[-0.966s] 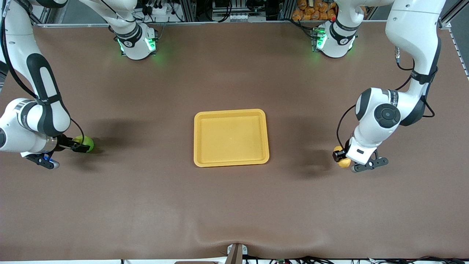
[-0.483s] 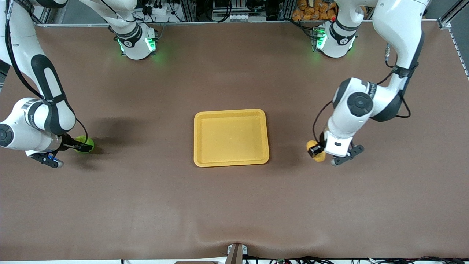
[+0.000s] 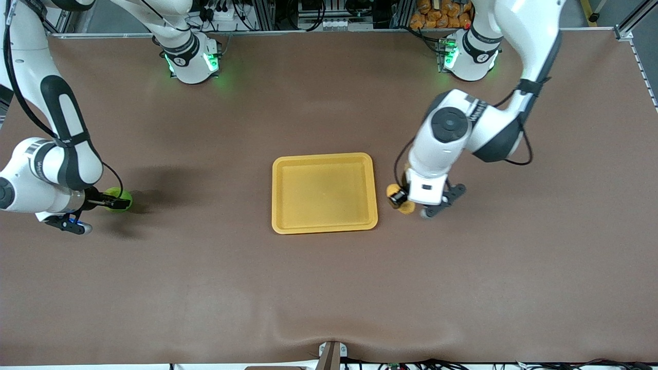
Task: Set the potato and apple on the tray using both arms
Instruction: 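Carry the potato onto the tray and open the left gripper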
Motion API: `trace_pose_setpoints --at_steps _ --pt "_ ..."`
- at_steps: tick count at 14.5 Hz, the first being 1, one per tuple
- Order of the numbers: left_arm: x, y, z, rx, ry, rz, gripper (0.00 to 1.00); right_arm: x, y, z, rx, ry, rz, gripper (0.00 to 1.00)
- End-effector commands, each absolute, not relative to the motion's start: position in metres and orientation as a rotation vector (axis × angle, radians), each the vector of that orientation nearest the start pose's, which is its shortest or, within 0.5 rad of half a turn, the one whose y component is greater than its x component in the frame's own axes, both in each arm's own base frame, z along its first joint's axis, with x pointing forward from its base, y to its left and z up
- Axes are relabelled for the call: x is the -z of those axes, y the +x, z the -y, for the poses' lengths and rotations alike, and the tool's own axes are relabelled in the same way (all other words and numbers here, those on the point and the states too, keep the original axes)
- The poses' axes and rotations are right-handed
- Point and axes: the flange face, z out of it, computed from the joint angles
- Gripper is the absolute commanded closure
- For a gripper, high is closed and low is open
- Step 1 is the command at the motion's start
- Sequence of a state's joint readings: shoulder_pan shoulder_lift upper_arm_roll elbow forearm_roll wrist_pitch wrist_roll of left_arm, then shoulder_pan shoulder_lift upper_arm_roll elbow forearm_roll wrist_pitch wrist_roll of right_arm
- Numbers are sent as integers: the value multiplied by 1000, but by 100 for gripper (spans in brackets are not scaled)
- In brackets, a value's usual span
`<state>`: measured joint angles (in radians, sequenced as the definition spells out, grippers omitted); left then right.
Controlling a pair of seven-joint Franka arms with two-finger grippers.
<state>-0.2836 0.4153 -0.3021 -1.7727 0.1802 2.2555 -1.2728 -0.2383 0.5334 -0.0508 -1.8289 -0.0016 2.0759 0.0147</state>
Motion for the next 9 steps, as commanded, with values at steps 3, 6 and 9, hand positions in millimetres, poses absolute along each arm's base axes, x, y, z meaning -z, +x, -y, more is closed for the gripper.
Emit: trace_pose_setpoints --at_steps 3,6,9 --pt "-315 544 416 147 -2947 715 100 -288 601 138 -554 -3058 -352 100" --pt "-297 547 438 178 -2917 774 100 -311 600 112 -596 -3049 -294 100" --pt "-282 525 463 267 -2875 635 100 -336 600 82 -635 -3029 -233 100"
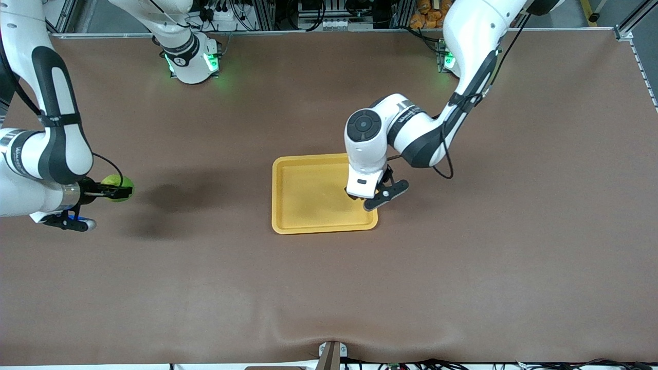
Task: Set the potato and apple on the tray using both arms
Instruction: 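Carry the potato onto the tray and open the left gripper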
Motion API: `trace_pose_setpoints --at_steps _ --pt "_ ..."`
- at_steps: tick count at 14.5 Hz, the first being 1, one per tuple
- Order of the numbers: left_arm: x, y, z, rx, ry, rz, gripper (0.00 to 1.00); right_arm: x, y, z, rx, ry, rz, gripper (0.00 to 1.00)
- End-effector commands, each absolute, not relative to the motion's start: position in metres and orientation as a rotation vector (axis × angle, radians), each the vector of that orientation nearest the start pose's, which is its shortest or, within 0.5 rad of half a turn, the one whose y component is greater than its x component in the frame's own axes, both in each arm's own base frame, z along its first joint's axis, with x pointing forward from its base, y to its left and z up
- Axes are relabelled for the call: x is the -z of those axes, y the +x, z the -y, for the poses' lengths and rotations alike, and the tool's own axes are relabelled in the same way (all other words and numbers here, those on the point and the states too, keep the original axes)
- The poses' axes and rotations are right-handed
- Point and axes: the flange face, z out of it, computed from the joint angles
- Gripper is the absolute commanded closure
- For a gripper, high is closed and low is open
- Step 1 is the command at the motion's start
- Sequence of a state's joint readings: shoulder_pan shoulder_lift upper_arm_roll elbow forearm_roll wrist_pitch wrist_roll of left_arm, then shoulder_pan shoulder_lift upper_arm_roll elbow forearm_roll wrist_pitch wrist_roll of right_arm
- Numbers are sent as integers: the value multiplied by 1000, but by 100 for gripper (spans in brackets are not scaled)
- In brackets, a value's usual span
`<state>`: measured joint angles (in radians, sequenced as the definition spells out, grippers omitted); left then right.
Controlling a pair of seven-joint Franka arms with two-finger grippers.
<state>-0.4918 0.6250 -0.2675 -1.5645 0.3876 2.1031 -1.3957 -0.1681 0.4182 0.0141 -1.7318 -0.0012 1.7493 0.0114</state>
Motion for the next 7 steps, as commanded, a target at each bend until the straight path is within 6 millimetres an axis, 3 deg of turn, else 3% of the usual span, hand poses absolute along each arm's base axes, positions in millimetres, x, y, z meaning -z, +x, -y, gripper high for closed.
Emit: trace_pose_setpoints --at_steps 1,4,7 --pt "-272 516 472 300 -2833 571 100 -345 600 71 -646 -3025 -205 100" --pt "-246 498 497 396 -2745 420 100 -372 595 48 -647 -3030 -146 100" --pt "-236 491 503 431 -2724 344 100 -400 588 21 -640 -3032 -84 100"
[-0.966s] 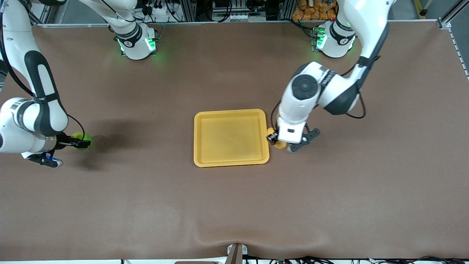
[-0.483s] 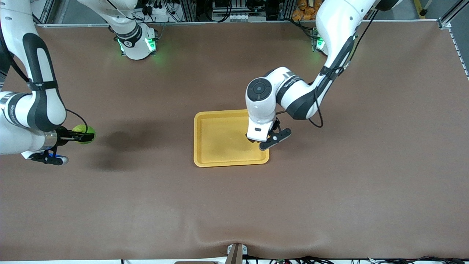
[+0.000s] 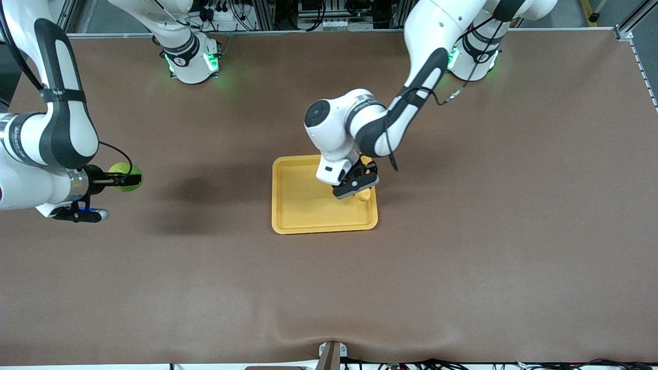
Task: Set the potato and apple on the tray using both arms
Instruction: 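Carry the potato onto the tray and open the left gripper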
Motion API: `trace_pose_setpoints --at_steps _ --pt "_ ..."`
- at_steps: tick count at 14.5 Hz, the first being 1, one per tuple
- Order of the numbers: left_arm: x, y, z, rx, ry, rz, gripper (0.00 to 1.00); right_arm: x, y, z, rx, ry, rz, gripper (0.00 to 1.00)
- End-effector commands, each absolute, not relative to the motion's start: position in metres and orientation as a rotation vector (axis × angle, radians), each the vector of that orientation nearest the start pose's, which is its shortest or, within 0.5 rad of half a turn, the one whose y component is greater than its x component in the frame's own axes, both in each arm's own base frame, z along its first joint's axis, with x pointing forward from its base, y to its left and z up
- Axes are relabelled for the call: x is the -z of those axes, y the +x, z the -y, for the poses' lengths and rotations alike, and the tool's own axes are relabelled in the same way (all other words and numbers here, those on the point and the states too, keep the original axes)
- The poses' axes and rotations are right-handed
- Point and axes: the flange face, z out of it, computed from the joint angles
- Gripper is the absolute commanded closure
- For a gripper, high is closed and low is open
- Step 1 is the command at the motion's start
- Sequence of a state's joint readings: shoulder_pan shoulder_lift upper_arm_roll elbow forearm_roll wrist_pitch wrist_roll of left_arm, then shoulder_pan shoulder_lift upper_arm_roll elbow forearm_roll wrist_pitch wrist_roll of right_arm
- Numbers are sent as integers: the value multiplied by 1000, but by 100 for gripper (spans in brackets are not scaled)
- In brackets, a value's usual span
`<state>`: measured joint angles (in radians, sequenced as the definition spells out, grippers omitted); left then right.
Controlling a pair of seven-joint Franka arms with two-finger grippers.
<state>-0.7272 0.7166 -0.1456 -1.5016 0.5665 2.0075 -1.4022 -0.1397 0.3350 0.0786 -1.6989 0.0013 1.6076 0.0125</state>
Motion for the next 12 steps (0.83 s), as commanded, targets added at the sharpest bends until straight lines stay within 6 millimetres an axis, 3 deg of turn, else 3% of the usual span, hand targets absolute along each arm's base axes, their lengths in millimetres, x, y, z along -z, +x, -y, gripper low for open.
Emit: trace_pose_setpoints --at_steps 1,3,4,5,6,7,8,10,12 --pt "-227 486 507 433 -2713 317 100 -410 586 11 -636 -3025 -62 100" --pt "-204 476 513 417 -2696 278 95 -435 579 -4 -619 -3008 -33 100" --pt "-203 475 515 421 -2699 281 93 -449 575 -11 -587 -3008 -21 100" --pt "-205 475 517 423 -2704 286 84 -458 573 -16 -570 -3015 -18 100" --pt "-210 480 517 433 -2711 300 21 -460 573 -19 -563 -3019 -43 100" --pt "-213 481 518 438 -2715 303 0 -461 575 -23 -546 -3026 -63 100" --pt "-213 480 518 440 -2715 298 0 -463 578 -34 -535 -3033 -63 100" --pt "-234 488 516 449 -2733 317 0 -459 582 -57 -499 -3051 -92 100" --pt "-262 518 489 390 -2772 446 0 -454 582 -78 -502 -3064 -124 100"
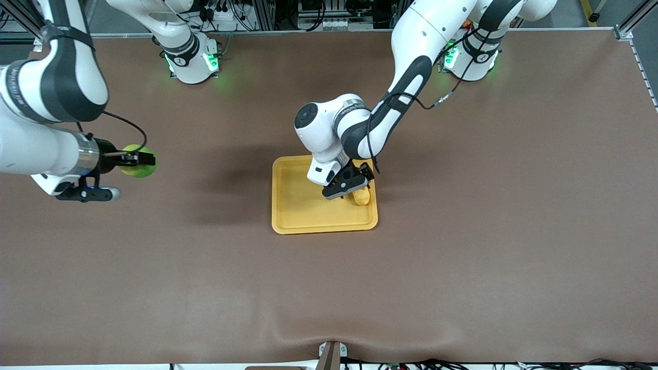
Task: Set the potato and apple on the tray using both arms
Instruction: 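Carry the potato onto the tray and open the left gripper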
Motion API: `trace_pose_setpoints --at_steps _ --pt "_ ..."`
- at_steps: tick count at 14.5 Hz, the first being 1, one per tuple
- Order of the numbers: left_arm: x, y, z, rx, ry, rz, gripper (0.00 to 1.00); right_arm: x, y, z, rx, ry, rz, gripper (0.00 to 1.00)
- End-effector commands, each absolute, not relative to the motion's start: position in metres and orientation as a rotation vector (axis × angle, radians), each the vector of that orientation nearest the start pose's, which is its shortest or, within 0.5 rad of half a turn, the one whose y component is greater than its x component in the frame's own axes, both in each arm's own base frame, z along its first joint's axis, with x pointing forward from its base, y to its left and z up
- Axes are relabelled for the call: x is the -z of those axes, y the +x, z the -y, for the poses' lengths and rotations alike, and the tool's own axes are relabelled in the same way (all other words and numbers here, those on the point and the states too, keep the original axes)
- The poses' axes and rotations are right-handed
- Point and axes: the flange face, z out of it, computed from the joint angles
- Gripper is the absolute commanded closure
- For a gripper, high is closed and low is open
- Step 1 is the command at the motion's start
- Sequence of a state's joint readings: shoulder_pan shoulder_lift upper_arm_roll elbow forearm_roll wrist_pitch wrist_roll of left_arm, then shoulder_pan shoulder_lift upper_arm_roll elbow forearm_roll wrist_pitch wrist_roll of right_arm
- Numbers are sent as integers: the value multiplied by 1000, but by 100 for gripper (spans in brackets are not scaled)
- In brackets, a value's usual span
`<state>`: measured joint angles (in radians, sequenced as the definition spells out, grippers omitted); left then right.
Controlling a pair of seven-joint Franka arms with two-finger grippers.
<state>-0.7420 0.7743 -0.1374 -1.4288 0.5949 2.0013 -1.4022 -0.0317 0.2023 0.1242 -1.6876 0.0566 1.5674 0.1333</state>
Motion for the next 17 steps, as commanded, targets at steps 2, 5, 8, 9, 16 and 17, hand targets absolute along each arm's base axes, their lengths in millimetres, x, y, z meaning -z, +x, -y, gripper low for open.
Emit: trace_pose_setpoints --at_steps 2,5,8,9,16,17 --pt "-296 540 466 275 -2851 465 0 -446 582 -98 -519 -3073 -166 100" --pt "-338 571 414 72 -2966 370 0 -437 582 -127 -513 -3066 -238 100" --pt "-348 589 362 -77 -2947 315 0 -422 583 -146 -543 -3018 -338 100" --pt "-348 588 348 -130 -2934 237 0 -413 583 -154 -558 -3019 -356 100" --pt "-363 577 225 -318 -2898 -44 0 -367 580 -234 -527 -3006 -577 100" --pt "-368 576 210 -329 -2901 -79 0 -362 580 -241 -520 -3000 -592 100"
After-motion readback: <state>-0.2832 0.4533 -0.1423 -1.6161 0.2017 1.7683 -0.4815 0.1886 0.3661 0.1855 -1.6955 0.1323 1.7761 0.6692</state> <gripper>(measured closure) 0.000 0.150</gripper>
